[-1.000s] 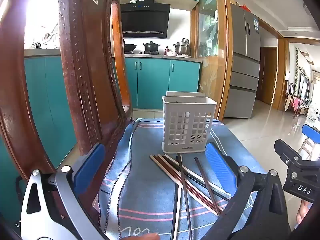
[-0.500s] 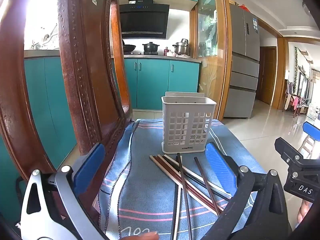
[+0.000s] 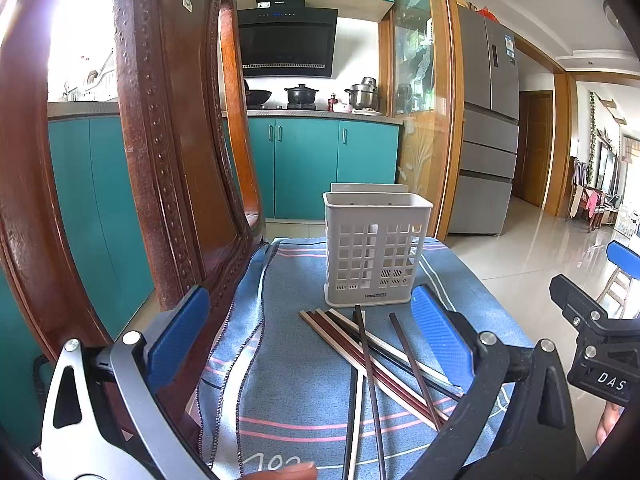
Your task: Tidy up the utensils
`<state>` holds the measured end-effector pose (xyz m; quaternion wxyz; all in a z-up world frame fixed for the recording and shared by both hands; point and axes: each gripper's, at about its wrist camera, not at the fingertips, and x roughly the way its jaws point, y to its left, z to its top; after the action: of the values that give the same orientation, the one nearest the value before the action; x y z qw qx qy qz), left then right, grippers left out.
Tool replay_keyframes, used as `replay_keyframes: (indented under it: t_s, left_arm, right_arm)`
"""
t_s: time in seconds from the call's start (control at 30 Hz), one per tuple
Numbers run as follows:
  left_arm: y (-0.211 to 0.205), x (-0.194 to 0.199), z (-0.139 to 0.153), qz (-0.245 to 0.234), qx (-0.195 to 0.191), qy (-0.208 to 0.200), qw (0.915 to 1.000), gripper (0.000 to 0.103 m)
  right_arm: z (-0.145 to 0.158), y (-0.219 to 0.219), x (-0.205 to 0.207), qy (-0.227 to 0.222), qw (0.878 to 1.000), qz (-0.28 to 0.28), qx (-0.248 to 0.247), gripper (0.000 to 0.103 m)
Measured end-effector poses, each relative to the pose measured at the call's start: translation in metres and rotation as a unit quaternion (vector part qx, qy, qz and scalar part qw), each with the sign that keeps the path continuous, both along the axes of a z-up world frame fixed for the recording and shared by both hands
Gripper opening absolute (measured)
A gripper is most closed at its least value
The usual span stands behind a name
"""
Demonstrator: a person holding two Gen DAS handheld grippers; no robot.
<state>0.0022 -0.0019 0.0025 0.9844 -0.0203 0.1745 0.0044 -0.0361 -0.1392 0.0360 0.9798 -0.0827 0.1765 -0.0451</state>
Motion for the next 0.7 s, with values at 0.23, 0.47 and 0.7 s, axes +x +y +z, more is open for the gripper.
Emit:
replay_keyframes:
  t_s: [0.23,0.47,0.7]
  left_arm:
    - [0.0006,-0.0027,-0.0016,-0.001,0.002,0.0,1.0,0.1]
    - [-0.0003,-0.002,-0.0014,-0.002,0.005,0.001,1.0,0.1]
    - [0.0001,-0.0025,0.0002,-0.002,0.006,0.002,1.0,0.1]
  right_arm:
    - [0.0003,0.0006,-0.0011,0.001,1.0,0.001,0.0,0.1]
    - [0.0002,0.0014,-0.0009,0.002,1.0,0.002,0.0,0.1]
    - [0.0004,0.0016,0.0009,0.0,1.0,0.002,0.002,0.1]
